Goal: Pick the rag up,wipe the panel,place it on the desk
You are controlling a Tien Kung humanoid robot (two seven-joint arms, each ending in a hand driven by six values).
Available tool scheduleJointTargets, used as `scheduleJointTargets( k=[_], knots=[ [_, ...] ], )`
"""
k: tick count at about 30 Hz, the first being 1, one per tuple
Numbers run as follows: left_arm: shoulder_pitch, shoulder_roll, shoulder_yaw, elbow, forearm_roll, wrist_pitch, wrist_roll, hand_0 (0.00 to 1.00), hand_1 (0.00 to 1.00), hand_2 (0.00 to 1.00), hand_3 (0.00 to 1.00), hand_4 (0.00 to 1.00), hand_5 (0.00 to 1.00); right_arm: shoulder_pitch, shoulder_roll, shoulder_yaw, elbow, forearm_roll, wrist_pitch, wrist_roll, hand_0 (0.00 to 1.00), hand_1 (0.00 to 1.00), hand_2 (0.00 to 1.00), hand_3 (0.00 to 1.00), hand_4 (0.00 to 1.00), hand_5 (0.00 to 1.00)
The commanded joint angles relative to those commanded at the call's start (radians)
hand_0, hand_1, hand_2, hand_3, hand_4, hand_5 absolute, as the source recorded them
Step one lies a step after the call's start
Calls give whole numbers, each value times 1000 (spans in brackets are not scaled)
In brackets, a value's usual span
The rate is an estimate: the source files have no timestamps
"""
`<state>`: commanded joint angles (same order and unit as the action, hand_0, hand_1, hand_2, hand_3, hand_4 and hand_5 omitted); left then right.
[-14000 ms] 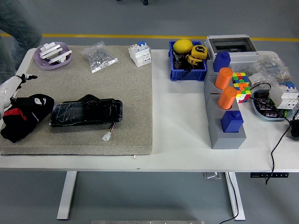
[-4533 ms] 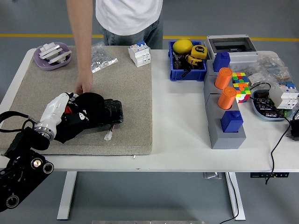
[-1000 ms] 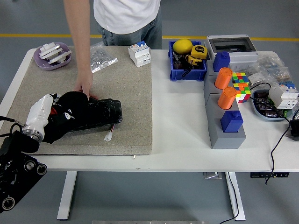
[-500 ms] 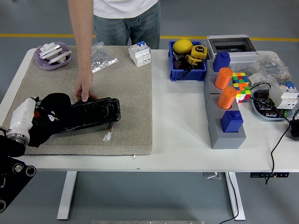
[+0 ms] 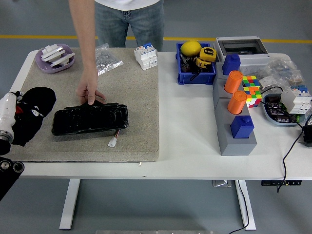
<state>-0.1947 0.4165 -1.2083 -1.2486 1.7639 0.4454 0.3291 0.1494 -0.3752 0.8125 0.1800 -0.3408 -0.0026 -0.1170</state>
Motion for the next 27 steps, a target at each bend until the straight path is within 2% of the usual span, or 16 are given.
scheduleJointTargets(
  k=[7,10,11,16,17,22,23,27],
  knots=[
    [-77,3,34,130,-105,37,-81,230,164,475,450,159,2,10,2,-16,0,7,0,1,715,262,630,636,998,606],
    [-97,11,47,171,-114,22,-91,230,164,475,450,159,2,13,1,-19,0,9,0,0,715,262,630,636,998,606],
    [-99,13,49,181,-116,14,-89,284,288,495,487,248,2,14,1,-18,0,7,-1,0,714,261,630,636,998,606],
    [-93,25,62,217,-128,-14,-94,284,288,495,487,248,2,11,1,-16,0,3,-1,-2,714,261,630,636,998,606],
    [-90,28,66,223,-122,-25,-92,291,414,498,504,386,2,10,1,-14,0,2,-1,-3,714,261,629,635,998,606],
    [-81,33,69,237,-124,-66,-89,291,414,498,504,386,2,8,3,-13,0,-2,-2,-3,714,261,629,635,998,606],
    [-80,33,69,238,-122,-70,-89,381,526,547,578,719,2,8,3,-13,0,-2,-2,-3,715,261,630,634,998,608],
    [-76,34,69,234,-117,-95,-91,381,526,547,578,719,2,8,4,-12,0,-5,-2,-4,715,261,630,634,998,608]
  ],
)
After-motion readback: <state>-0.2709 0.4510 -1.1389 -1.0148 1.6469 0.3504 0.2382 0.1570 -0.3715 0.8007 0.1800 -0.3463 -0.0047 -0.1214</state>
